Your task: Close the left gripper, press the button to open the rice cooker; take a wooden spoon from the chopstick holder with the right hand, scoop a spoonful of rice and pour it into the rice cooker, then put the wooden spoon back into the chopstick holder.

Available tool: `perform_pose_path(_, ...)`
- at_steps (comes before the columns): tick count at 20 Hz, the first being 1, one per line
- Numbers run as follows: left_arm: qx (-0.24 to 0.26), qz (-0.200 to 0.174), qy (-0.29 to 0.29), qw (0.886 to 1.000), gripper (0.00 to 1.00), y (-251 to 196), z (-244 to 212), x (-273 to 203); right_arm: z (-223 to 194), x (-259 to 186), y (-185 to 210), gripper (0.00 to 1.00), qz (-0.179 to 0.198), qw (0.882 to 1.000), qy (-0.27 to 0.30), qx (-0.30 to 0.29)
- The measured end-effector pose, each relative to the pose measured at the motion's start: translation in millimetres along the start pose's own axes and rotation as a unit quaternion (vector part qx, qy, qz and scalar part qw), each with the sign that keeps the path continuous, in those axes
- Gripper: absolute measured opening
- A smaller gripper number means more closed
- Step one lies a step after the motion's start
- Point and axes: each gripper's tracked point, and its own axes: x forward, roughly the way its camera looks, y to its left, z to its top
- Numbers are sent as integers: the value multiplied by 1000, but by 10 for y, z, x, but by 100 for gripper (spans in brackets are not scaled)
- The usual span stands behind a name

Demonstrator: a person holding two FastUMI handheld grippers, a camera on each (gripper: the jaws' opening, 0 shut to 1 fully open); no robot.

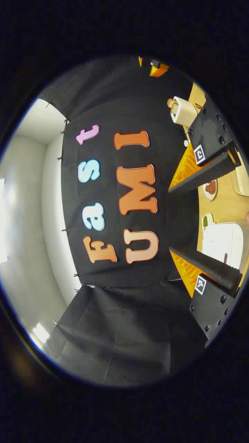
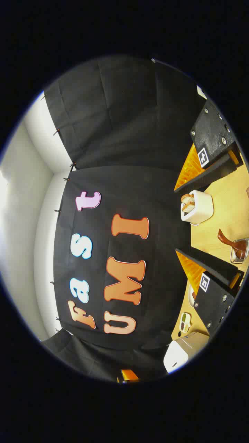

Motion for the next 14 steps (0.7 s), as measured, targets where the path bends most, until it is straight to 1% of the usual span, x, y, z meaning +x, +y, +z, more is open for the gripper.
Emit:
perform_pose_path(1, -3, 0, -1, 1000, 100, -75, 41, 5, -4, 40, -32, 97, 2, 1000, -7, -10)
perform_pose_path(2, -6, -5, -3, 1000, 97, -174, 68, 14, -6, 52, -25, 95, 8, 1000, -9, -12)
perform_pose_path(3, -7, -8, 0, 1000, 100, -264, 44, 5, -50, 71, 1, 95, 17, 1000, -2, -9)
perform_pose_path(4, -3, -8, 6, 1000, 100, -317, 27, -2, -80, 84, 27, 95, 26, 1000, 3, -7)
perform_pose_path(5, 2, -12, 10, 1000, 97, -362, 26, -24, -66, 92, 39, 95, 35, 999, 0, -8)
perform_pose_path(6, 8, -13, 13, 1000, 96, -412, 42, -32, -50, 109, 35, 97, 39, 999, -3, -9)
perform_pose_path(7, 13, -13, 18, 1000, 100, -440, 42, -32, -75, 131, 21, 95, 43, 999, 1, -7)
perform_pose_path(8, 15, -15, 23, 1000, 97, -466, 45, -45, -65, 122, 27, 95, 50, 999, 3, 5)
perform_pose_path(10, 19, -14, 26, 999, 100, -492, 78, -111, -8, 98, 31, 94, 59, 998, -4, 21)
perform_pose_path(11, 24, -11, 28, 999, 100, -491, 87, -121, -10, 102, 31, 95, 61, 998, -6, 18)
perform_pose_path(13, 33, -4, 38, 999, 97, -509, 72, -159, -58, 102, 69, 95, 74, 997, -2, 18)
perform_pose_path(14, 36, -3, 43, 998, 100, -507, 66, -168, -80, 94, 84, 95, 80, 997, 4, 23)
